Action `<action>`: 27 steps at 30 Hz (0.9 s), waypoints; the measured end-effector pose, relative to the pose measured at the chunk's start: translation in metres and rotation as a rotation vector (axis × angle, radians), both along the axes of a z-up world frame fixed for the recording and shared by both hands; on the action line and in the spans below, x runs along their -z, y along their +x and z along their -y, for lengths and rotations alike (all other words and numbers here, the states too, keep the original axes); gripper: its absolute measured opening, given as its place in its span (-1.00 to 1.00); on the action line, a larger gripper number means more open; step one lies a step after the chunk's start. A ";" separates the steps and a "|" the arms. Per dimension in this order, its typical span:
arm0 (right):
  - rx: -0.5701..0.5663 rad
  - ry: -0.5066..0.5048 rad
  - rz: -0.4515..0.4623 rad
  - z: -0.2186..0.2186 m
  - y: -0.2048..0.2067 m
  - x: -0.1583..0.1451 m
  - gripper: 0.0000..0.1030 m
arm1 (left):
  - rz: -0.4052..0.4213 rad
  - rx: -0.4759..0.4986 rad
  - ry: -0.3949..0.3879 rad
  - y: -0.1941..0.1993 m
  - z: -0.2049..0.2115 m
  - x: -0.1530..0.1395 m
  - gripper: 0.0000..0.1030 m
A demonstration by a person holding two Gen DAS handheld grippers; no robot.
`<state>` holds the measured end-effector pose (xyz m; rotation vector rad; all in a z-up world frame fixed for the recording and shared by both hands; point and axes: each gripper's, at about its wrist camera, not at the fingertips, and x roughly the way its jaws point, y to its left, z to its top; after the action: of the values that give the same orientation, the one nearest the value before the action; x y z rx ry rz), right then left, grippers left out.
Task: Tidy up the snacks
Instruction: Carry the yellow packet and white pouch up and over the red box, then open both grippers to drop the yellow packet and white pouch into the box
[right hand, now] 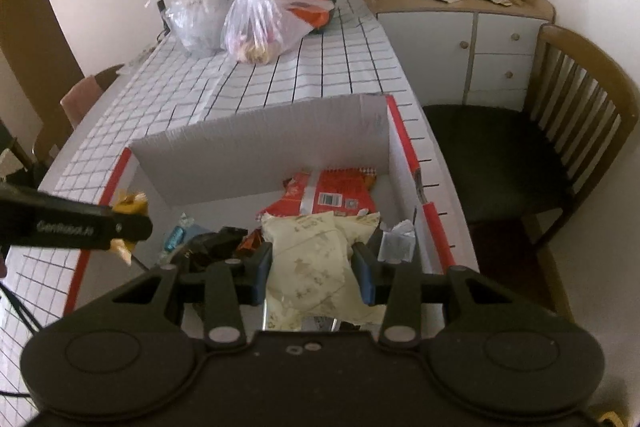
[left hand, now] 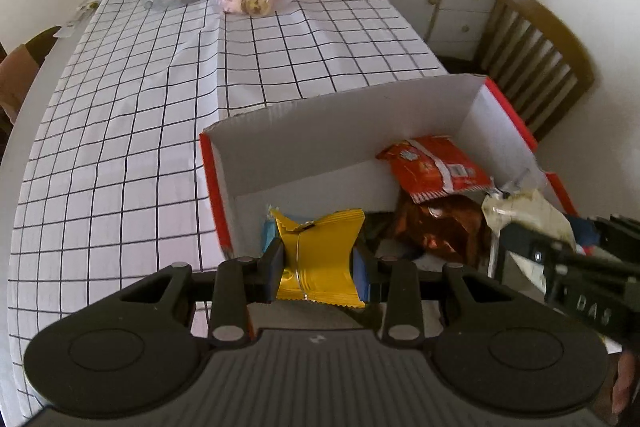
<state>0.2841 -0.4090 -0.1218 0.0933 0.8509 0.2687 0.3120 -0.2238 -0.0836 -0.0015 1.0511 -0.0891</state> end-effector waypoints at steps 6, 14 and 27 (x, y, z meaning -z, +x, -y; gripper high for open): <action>-0.011 -0.018 0.008 -0.004 0.014 0.007 -0.21 | -0.042 -0.012 0.040 0.020 0.004 0.018 -0.33; -0.047 -0.031 -0.009 -0.007 0.023 0.019 -0.21 | -0.107 -0.024 0.074 0.036 0.008 0.038 -0.32; -0.065 -0.002 -0.037 0.001 0.020 0.018 -0.12 | -0.117 -0.005 0.041 0.032 0.011 0.041 -0.16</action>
<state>0.3039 -0.4095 -0.1402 0.0686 0.8917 0.3278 0.3440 -0.2346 -0.1249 0.0275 1.1699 -0.0633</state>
